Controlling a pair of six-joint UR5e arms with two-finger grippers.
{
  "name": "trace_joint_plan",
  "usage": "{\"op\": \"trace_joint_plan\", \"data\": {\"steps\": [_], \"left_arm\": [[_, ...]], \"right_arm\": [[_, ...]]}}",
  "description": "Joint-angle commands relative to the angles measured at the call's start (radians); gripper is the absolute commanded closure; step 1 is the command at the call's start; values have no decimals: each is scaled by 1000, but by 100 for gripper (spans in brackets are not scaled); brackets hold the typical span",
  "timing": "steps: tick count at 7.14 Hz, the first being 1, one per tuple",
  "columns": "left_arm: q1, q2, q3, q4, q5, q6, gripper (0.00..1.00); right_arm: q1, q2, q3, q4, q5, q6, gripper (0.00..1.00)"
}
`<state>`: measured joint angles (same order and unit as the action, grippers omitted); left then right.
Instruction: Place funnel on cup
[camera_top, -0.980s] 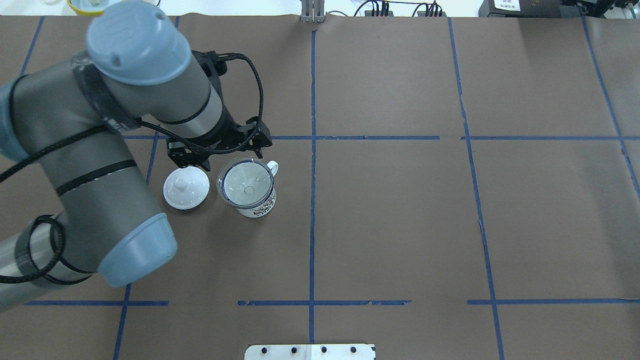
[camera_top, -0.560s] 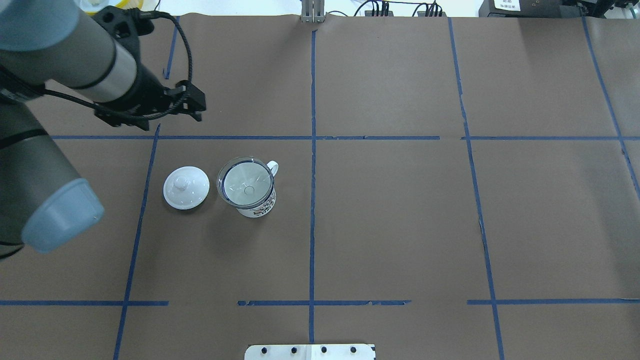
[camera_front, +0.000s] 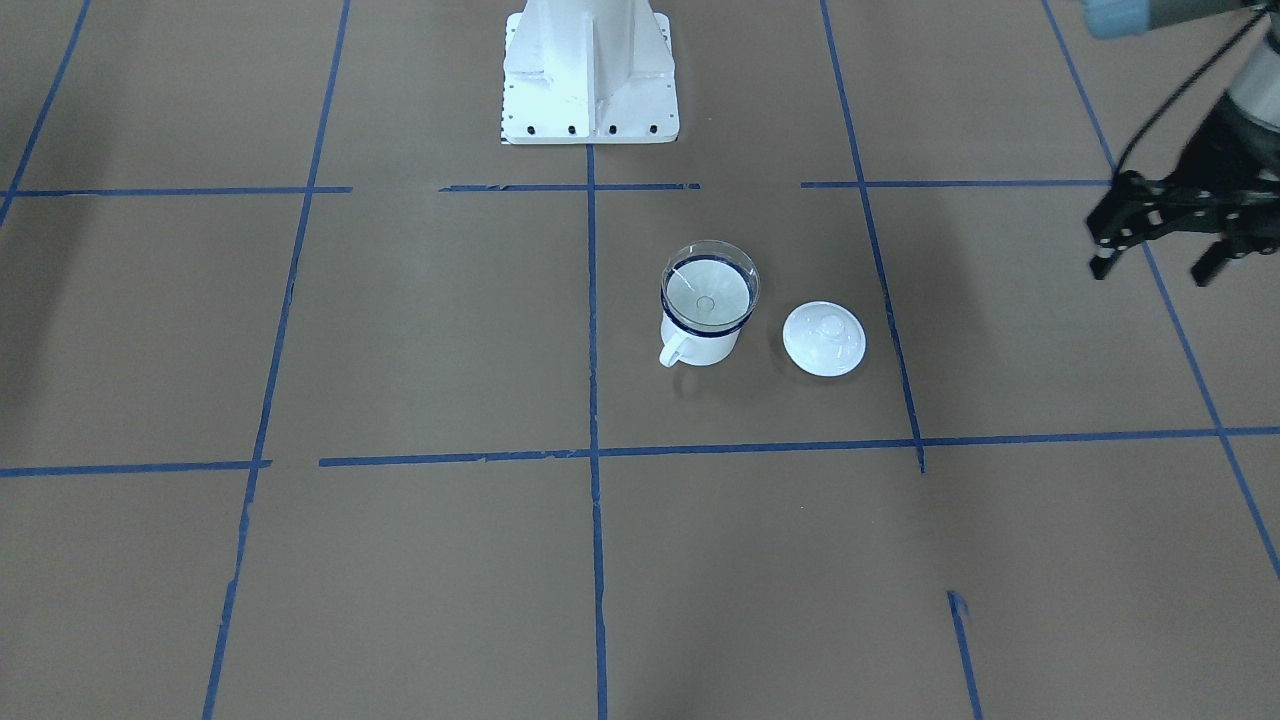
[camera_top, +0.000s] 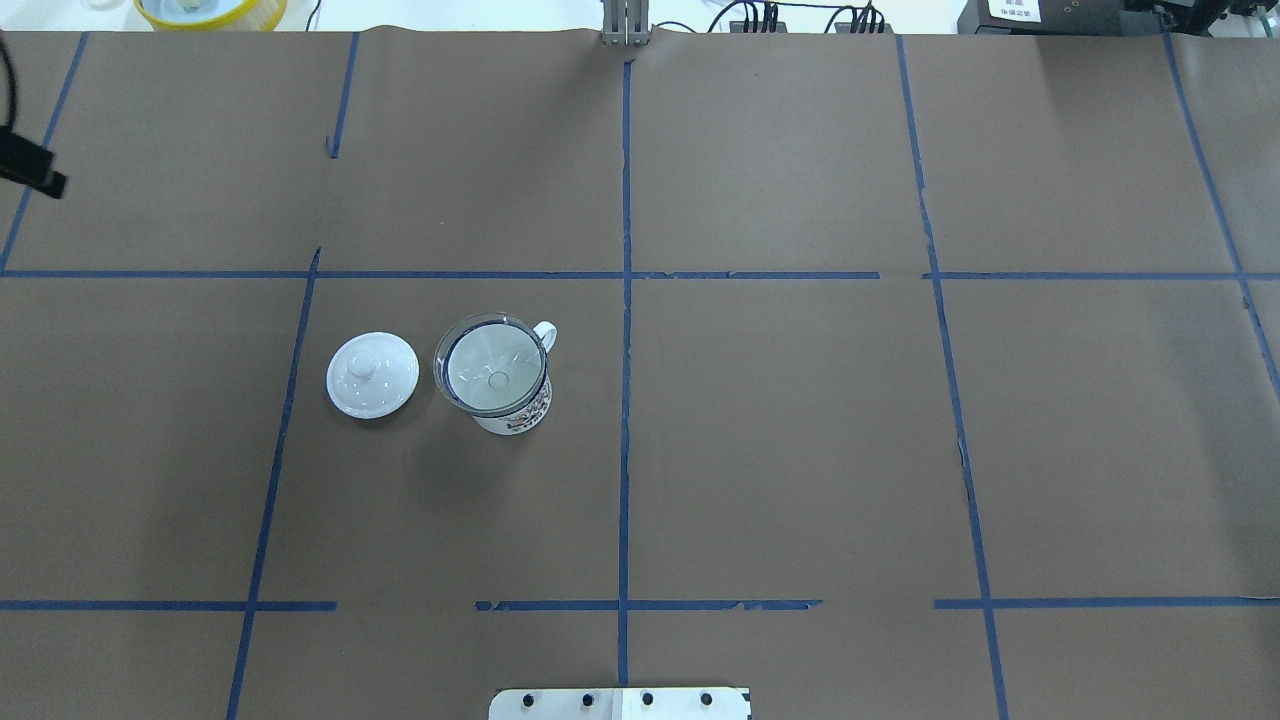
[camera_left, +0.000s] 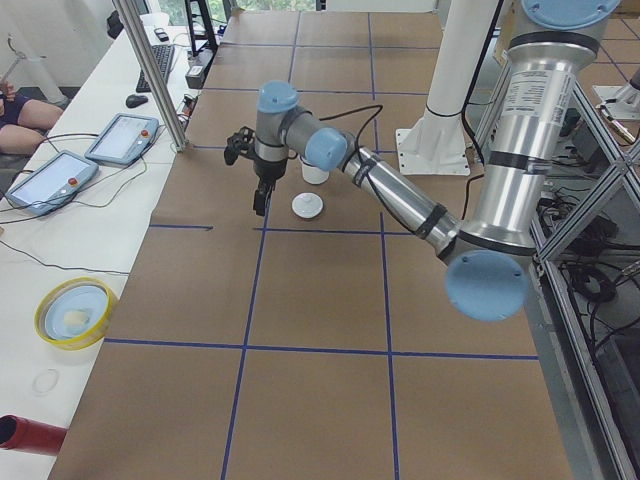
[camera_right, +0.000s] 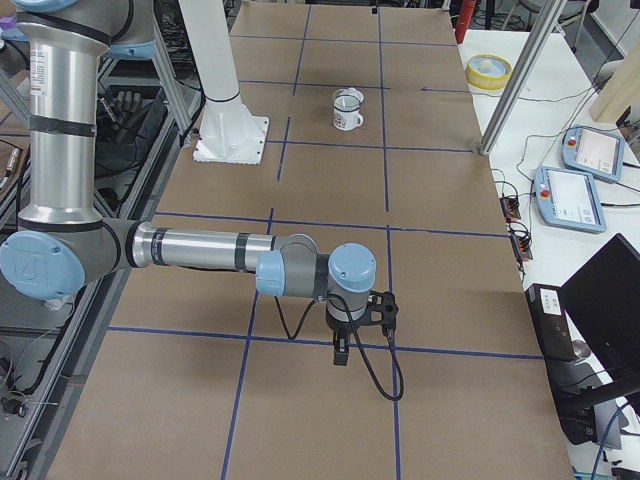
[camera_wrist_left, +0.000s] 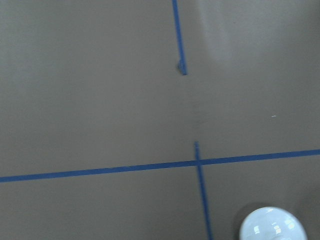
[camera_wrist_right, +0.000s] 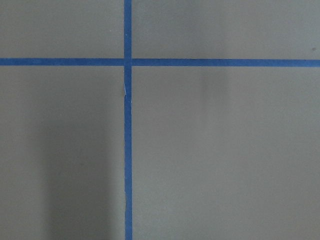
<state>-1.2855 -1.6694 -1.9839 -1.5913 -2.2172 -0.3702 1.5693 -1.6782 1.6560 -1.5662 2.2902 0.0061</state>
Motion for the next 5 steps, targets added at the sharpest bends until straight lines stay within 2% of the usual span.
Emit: {"op": "trace_joint_plan", "data": {"steps": [1,2,5], "left_arm": [[-165,173,199,-258,-82,151,0],[-179,215,262,-265,-84,152,0],[-241,215,306,-243,-84,190,0]], "right_arm": [[0,0,-1,0,0,0,0],[0,0,-1,0,0,0,0],[0,0,1,0,0,0,0]]}}
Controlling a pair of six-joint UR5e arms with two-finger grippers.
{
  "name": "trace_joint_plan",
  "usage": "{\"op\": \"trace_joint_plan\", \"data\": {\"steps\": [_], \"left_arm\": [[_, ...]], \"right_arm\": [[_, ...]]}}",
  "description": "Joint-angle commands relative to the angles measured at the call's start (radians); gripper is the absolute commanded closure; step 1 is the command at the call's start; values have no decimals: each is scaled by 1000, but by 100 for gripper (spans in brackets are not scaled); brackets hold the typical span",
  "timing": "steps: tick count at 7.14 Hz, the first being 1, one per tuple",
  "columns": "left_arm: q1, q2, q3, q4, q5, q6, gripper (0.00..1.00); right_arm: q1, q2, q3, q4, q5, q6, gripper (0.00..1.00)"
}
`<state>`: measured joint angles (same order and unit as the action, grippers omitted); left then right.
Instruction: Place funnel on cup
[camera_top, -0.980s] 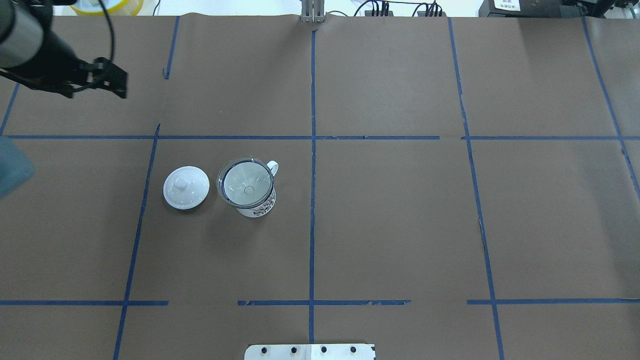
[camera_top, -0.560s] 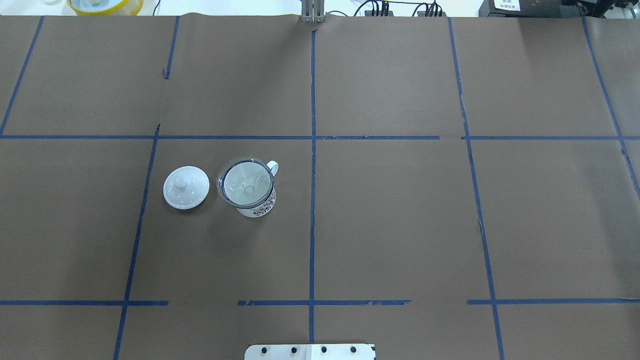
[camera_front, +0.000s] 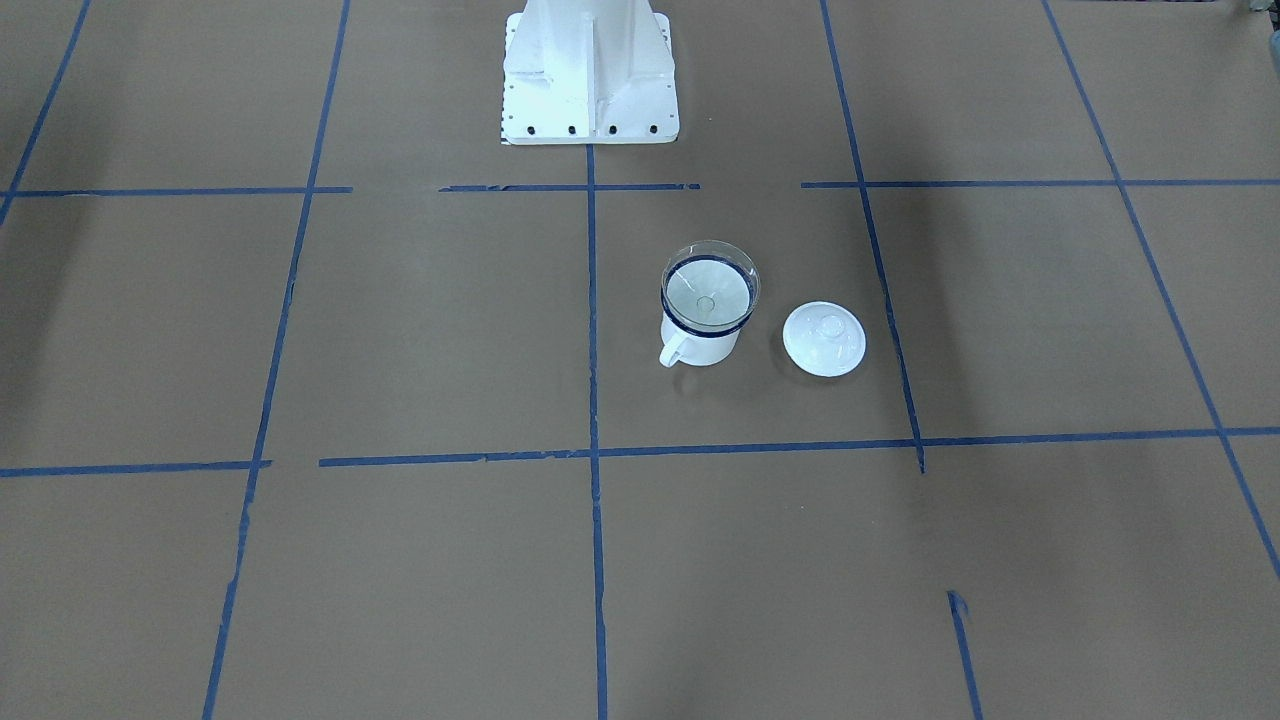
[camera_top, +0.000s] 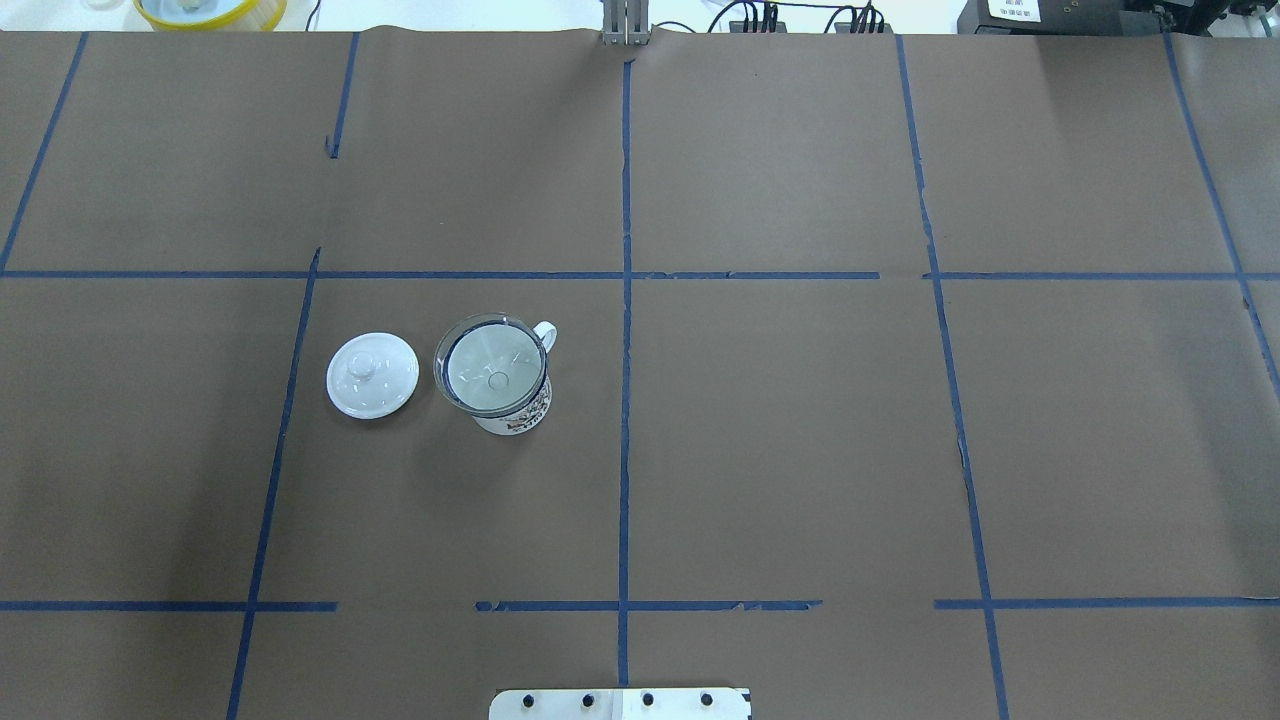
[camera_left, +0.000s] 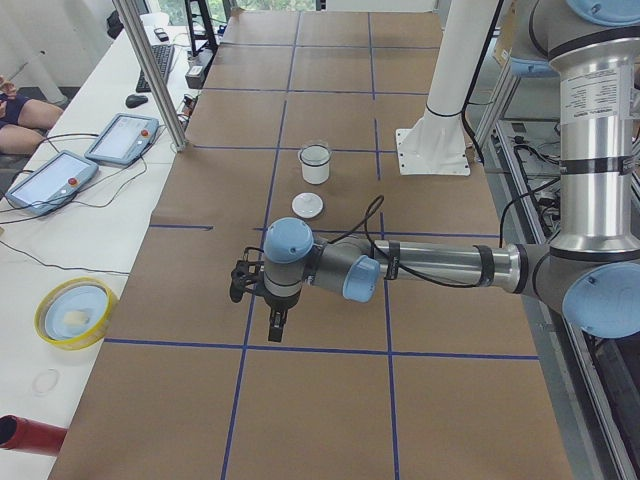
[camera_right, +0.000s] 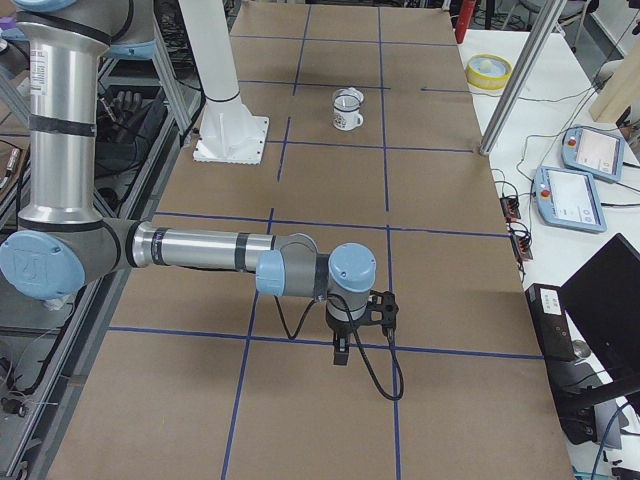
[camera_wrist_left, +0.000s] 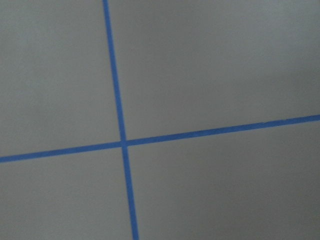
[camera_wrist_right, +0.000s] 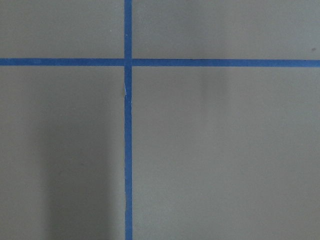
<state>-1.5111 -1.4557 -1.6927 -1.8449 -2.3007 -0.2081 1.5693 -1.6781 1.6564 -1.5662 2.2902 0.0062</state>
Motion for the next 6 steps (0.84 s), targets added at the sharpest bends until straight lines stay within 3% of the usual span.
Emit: {"op": "trace_joint_plan", "data": {"steps": [1,3,6], "left_arm": [[-30,-3,16,27,0,42,0],[-32,3,11,69,0,168,0],[-38,1,-10,148,-26,174,0]], "right_arm": [[0,0,0,0,0,0,0],[0,0,0,0,0,0,0],[0,0,0,0,0,0,0]]}}
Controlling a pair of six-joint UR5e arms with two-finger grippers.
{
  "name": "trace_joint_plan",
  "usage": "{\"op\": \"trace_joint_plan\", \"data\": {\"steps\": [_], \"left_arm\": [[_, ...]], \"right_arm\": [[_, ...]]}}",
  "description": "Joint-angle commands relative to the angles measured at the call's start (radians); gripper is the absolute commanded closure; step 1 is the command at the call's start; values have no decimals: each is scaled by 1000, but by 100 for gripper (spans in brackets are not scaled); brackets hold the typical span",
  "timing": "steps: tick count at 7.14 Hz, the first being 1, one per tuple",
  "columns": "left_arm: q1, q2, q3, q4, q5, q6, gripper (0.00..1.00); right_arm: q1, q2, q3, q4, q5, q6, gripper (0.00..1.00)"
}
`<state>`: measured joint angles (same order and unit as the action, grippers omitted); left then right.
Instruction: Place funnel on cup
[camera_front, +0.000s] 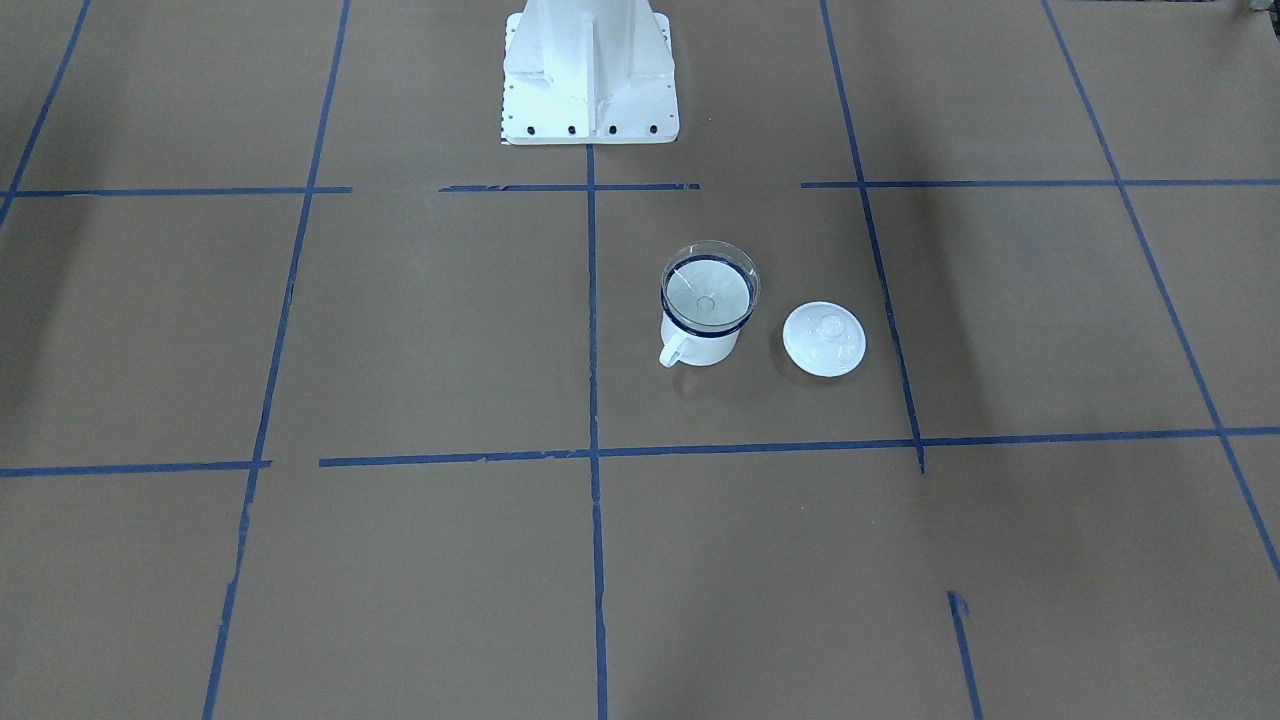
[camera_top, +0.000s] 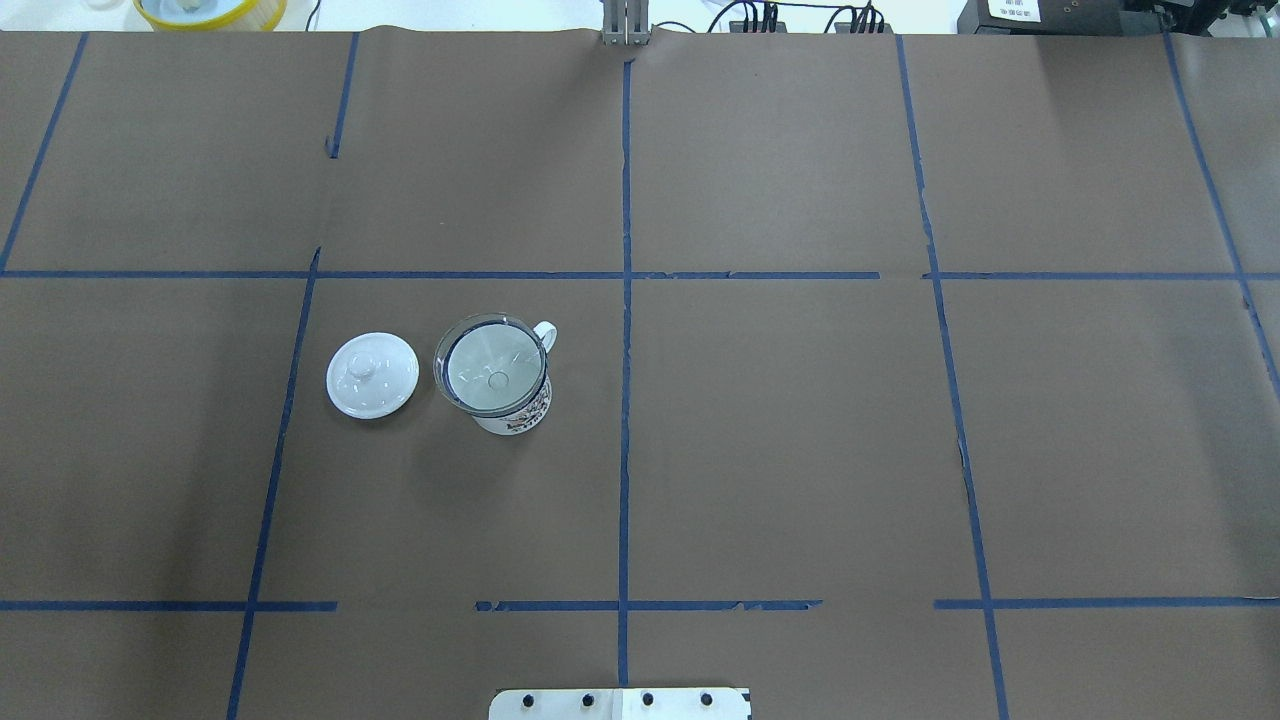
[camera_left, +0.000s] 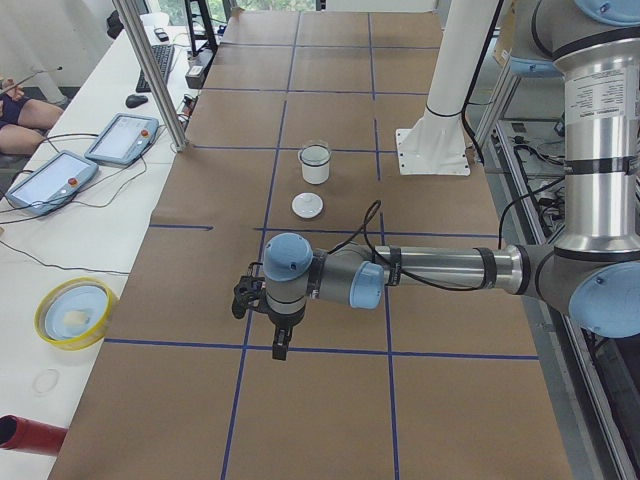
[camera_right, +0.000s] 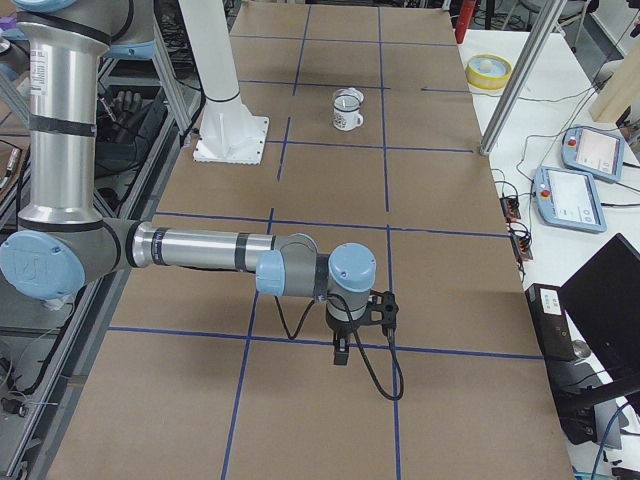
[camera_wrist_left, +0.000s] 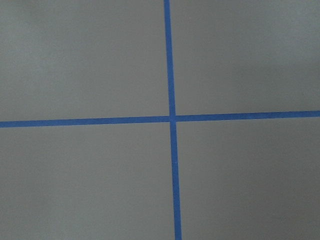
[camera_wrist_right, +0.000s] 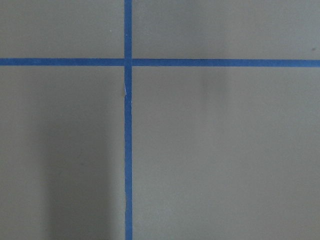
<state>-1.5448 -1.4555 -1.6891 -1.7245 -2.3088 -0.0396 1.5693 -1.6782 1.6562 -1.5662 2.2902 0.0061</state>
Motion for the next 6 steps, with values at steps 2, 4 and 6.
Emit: {"op": "trace_joint_plan", "data": {"steps": [2,4,6], "left_arm": [[-14,1,-21,28,-58,10,0],[-15,1,-18,28,-57,10,0],[-20,-3,-12,35,-51,10,0]], "right_arm": [[0,0,0,0,0,0,0],[0,0,0,0,0,0,0],[0,0,0,0,0,0,0]]}}
